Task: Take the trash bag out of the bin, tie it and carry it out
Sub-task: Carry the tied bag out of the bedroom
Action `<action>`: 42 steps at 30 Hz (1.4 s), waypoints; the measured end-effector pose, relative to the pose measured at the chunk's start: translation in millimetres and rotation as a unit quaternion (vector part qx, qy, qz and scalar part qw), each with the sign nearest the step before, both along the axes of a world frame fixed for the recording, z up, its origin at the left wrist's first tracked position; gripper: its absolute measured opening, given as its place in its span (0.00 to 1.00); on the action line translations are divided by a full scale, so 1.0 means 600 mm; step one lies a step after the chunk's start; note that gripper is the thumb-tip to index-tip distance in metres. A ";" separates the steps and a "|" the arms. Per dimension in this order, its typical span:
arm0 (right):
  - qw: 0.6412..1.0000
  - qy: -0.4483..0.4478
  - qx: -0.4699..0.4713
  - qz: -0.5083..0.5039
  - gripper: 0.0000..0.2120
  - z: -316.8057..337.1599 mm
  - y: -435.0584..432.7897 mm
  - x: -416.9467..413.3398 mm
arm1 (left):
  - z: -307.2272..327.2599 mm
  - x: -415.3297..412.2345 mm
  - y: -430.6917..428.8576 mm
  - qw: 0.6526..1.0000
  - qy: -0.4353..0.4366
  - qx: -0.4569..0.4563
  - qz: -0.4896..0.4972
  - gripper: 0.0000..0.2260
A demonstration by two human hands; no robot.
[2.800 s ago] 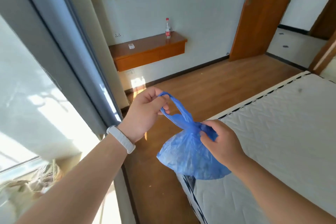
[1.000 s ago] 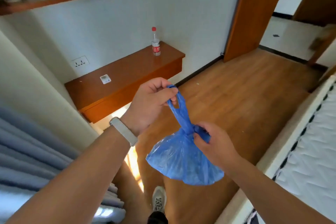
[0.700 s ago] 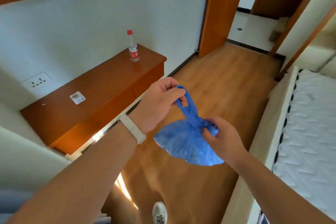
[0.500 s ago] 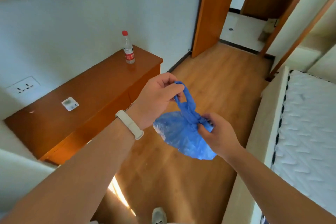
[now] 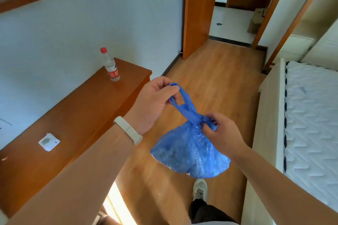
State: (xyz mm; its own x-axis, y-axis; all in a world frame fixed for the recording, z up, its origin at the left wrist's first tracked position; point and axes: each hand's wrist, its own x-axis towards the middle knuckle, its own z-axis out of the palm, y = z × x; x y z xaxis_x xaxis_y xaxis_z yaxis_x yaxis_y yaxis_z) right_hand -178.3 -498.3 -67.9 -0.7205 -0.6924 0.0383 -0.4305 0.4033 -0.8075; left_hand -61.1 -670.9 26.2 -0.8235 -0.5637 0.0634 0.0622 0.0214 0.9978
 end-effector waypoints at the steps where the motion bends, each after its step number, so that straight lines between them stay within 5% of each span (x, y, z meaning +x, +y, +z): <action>1: 1.000 0.000 -0.002 -0.003 0.06 0.001 -0.008 -0.026 | 0.001 -0.027 -0.010 1.000 0.000 0.001 -0.004 0.03; 16: 0.998 0.054 0.027 -0.030 0.07 0.019 -0.087 -0.452 | 0.029 -0.485 -0.092 0.998 0.004 -0.021 -0.066 0.07; 37: 0.990 -0.022 0.061 -0.126 0.01 0.018 -0.368 -0.727 | 0.006 -0.833 -0.412 0.987 -0.027 0.007 -0.158 0.04; 42: 0.985 0.004 0.071 -0.159 0.06 0.028 -0.474 -0.793 | 0.002 -0.903 -0.517 0.976 -0.016 0.017 -0.217 0.04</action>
